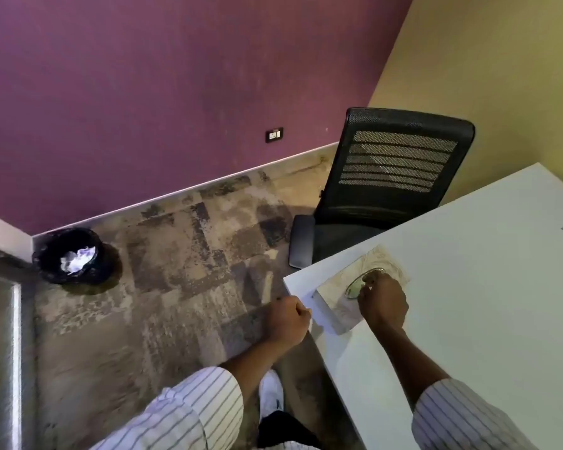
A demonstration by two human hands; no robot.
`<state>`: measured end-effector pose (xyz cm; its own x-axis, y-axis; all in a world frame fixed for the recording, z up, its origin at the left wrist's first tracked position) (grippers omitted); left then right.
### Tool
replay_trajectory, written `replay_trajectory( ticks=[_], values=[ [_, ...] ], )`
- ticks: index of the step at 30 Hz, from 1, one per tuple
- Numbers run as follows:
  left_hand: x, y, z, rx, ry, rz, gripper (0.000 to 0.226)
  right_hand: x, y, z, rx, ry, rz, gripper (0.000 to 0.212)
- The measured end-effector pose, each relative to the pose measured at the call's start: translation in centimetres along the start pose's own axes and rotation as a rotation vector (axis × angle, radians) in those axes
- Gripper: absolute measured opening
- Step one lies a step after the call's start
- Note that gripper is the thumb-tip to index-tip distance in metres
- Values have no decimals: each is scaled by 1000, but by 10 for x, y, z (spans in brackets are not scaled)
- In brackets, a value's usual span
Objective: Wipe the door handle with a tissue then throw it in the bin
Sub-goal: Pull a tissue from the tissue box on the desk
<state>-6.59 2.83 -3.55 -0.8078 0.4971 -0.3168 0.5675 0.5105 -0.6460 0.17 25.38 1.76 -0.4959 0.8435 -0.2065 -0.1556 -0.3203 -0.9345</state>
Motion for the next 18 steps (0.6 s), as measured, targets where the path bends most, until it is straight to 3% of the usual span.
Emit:
replay_trajectory(
  ticks=[6,9,18],
  values=[
    [27,65,2,-272,-166,196,44,27,-4,-16,-104,30,17,18],
    [34,81,1,-255,-225,219,63,31,-1,-16,-117,4,14,14],
    [41,80,-15,-182,-201,167,54,36,15,-7,-272,-34,14,13]
  ],
)
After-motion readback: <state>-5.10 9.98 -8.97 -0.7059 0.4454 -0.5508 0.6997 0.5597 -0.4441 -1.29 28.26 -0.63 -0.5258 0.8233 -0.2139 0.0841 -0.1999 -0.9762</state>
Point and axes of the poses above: each hand's wrist, its own x-axis towards the middle knuckle, its own y-axis out of the palm, z = x × y, the point moved 8 cm from there along x, towards the middle knuckle, and after that the axes turned 11 degrees about y, right-handed, at the moved point
